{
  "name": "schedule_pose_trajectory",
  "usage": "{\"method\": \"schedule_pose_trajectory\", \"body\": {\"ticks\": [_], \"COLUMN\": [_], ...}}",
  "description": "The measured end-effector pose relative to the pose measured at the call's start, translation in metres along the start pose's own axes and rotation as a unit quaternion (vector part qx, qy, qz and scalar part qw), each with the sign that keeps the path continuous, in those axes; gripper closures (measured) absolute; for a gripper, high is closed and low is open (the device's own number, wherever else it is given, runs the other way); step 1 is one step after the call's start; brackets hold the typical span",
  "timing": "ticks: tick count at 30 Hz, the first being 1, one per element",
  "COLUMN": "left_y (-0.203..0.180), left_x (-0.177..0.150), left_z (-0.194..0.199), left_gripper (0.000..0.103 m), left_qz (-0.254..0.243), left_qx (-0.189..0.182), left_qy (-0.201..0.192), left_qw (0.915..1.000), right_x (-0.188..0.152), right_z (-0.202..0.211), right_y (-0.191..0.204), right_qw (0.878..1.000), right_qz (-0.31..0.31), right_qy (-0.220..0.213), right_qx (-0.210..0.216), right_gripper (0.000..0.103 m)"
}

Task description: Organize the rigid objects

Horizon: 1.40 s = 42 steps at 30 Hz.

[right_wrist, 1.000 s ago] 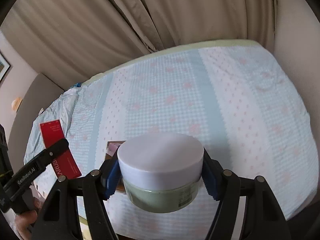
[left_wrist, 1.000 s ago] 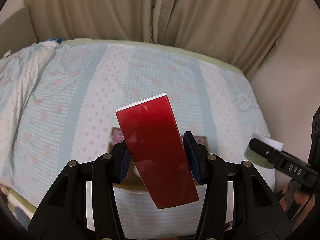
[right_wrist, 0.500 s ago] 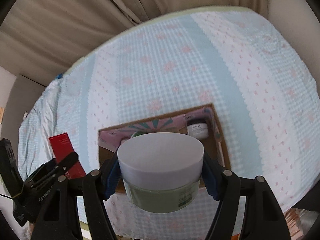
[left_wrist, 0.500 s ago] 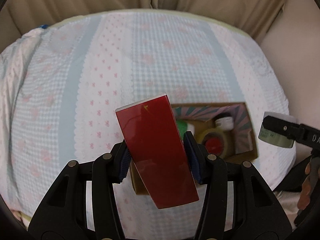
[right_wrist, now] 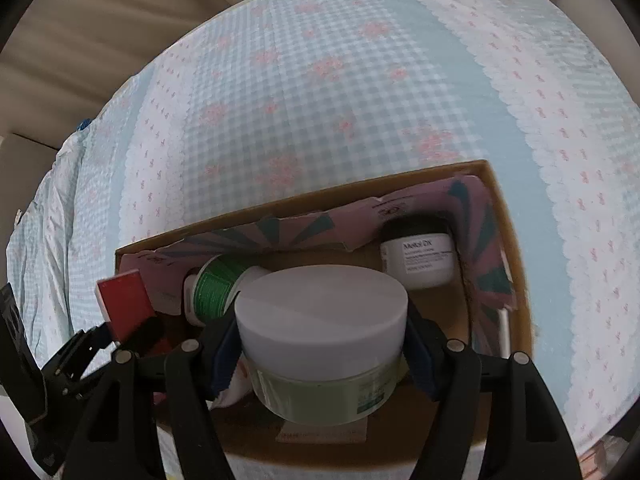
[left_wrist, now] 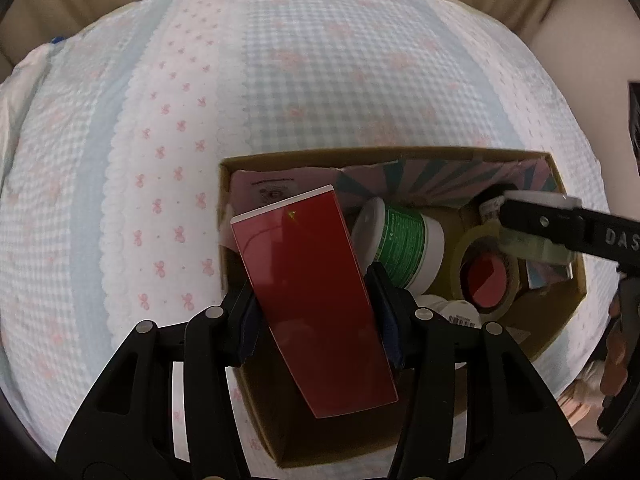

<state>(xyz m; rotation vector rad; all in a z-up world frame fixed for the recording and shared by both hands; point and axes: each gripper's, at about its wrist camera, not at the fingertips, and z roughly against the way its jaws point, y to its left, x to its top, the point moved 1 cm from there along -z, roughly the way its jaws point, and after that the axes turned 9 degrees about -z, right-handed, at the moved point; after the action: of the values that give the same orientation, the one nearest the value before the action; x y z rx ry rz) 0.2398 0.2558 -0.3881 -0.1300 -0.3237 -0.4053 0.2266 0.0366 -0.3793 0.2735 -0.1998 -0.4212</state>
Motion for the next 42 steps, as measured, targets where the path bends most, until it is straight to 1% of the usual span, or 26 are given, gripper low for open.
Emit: {"method": "schedule_pose_trajectory", "body": {"ticks": [4, 6, 7, 8, 9, 10, 11, 12, 13, 14, 15, 17, 19, 25, 28, 31, 32, 36, 39, 40, 42], "left_y": [-0.001, -0.002, -0.002, -0.004, -0.006, -0.009, -0.010, -0.013, -0.014, -0.016, -0.017, -0.018, -0.019, -0.029, -0.038, -0.049, -0.052, -0.075, -0.099, -0.106, -0.124], "left_x": [0.000, 0.002, 0.004, 0.007, 0.010, 0.011, 0.012, 0.012, 0.013, 0.011, 0.011, 0.009, 0.008, 0.006, 0.010, 0.015, 0.017, 0.031, 0.044, 0.048, 0.058], "left_z": [-0.003, 0.001, 0.003, 0.005, 0.007, 0.008, 0.008, 0.008, 0.009, 0.010, 0.011, 0.013, 0.015, 0.035, 0.057, 0.088, 0.096, 0.158, 0.207, 0.220, 0.254], "left_gripper": [0.057, 0.056, 0.044, 0.029, 0.001, 0.000, 0.000, 0.000, 0.000, 0.000, 0.000, 0.000, 0.000, 0.000, 0.000, 0.000, 0.000, 0.000, 0.000, 0.000, 0.000], "left_qz": [-0.004, 0.000, -0.001, -0.005, -0.012, -0.018, -0.022, -0.030, -0.033, -0.039, -0.041, -0.042, -0.039, -0.021, -0.014, 0.001, 0.006, 0.037, 0.049, 0.052, 0.059], "left_qx": [0.001, -0.002, -0.006, -0.007, -0.007, -0.007, -0.009, -0.010, -0.008, -0.005, -0.005, -0.003, -0.002, 0.014, 0.031, 0.046, 0.049, 0.067, 0.080, 0.083, 0.099], "left_qy": [0.001, -0.013, -0.020, -0.025, -0.028, -0.033, -0.034, -0.032, -0.031, -0.030, -0.030, -0.029, -0.028, -0.030, -0.041, -0.052, -0.054, -0.083, -0.116, -0.126, -0.150], "left_qw": [1.0000, 0.9999, 0.9998, 0.9996, 0.9995, 0.9993, 0.9991, 0.9990, 0.9989, 0.9988, 0.9987, 0.9987, 0.9988, 0.9992, 0.9986, 0.9976, 0.9973, 0.9936, 0.9889, 0.9873, 0.9819], "right_x": [0.004, 0.007, 0.009, 0.011, 0.012, 0.014, 0.015, 0.015, 0.016, 0.016, 0.015, 0.014, 0.013, 0.007, 0.006, 0.007, 0.009, 0.014, 0.021, 0.023, 0.027], "right_z": [-0.011, -0.014, -0.015, -0.017, -0.019, -0.022, -0.023, -0.024, -0.023, -0.020, -0.014, -0.006, -0.003, 0.008, 0.021, 0.043, 0.055, 0.112, 0.165, 0.189, 0.222], "right_y": [0.005, 0.007, 0.009, 0.010, 0.011, 0.011, 0.009, 0.008, 0.006, 0.005, 0.003, 0.000, -0.005, -0.016, -0.020, -0.023, -0.025, -0.033, -0.039, -0.042, -0.046], "right_qw": [1.000, 1.000, 1.000, 1.000, 1.000, 0.999, 0.999, 0.999, 0.999, 1.000, 0.999, 0.999, 0.999, 0.999, 0.999, 0.999, 0.998, 0.997, 0.994, 0.992, 0.989], "right_qz": [0.010, 0.015, 0.018, 0.023, 0.026, 0.028, 0.028, 0.026, 0.028, 0.028, 0.028, 0.029, 0.025, 0.018, 0.024, 0.032, 0.036, 0.052, 0.071, 0.081, 0.093], "right_qy": [0.003, -0.001, -0.004, -0.005, -0.002, 0.003, 0.005, 0.010, 0.014, 0.006, -0.009, -0.023, -0.027, -0.028, -0.030, -0.034, -0.038, -0.051, -0.073, -0.087, -0.109], "right_qx": [-0.002, -0.004, -0.007, -0.011, -0.015, -0.019, -0.020, -0.018, -0.014, -0.014, -0.017, -0.027, -0.032, -0.013, -0.004, 0.011, 0.016, 0.029, 0.034, 0.035, 0.034], "right_gripper": [0.037, 0.037, 0.037, 0.037, 0.037, 0.036, 0.031, 0.022, 0.006, 0.000, 0.000, 0.000, 0.000, 0.000, 0.000, 0.000, 0.000, 0.000, 0.000, 0.000, 0.000]}}
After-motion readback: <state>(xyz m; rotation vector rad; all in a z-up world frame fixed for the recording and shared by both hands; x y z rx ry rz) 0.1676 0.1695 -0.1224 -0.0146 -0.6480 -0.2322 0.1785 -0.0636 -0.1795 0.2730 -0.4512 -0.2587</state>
